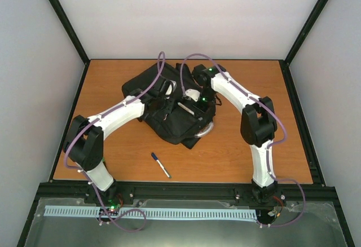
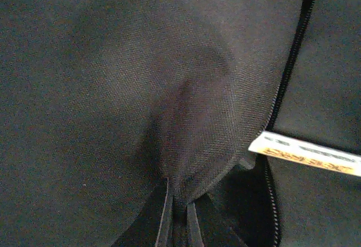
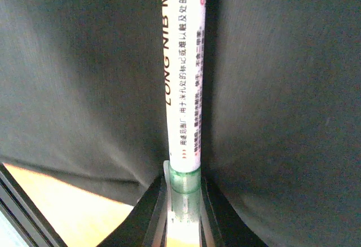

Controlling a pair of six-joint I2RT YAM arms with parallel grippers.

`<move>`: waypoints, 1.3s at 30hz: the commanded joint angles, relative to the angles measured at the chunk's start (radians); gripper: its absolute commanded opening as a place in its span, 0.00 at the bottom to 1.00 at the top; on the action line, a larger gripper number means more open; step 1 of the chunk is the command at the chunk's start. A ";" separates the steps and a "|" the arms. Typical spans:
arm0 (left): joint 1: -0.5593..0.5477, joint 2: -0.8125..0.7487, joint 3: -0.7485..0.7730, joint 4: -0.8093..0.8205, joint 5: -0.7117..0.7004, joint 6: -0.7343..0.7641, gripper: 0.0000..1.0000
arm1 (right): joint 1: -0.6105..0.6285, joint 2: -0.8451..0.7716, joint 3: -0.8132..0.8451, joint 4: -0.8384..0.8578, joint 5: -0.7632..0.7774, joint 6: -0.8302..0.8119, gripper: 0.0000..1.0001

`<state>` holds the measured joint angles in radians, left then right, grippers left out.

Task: Pack the student bag
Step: Place the stationery in the student bag.

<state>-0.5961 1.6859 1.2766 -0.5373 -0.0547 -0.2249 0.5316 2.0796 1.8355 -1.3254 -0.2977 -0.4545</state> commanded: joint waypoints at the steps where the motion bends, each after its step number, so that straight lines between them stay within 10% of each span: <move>1: -0.010 -0.076 -0.019 0.087 0.119 0.002 0.02 | 0.012 0.085 0.104 -0.033 -0.067 0.053 0.14; 17: -0.010 -0.066 -0.010 0.070 0.100 0.006 0.02 | -0.022 0.206 0.305 0.086 -0.281 0.157 0.23; 30: -0.010 -0.064 -0.005 0.060 0.081 0.009 0.02 | -0.125 -0.061 -0.050 0.264 -0.364 0.091 0.47; 39: -0.010 -0.068 -0.012 0.069 0.080 0.012 0.02 | -0.126 -0.125 -0.209 0.338 -0.370 0.058 0.25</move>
<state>-0.5957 1.6539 1.2491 -0.5148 -0.0162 -0.2245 0.4000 1.9724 1.6669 -1.0508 -0.6594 -0.3813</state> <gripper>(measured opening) 0.066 0.308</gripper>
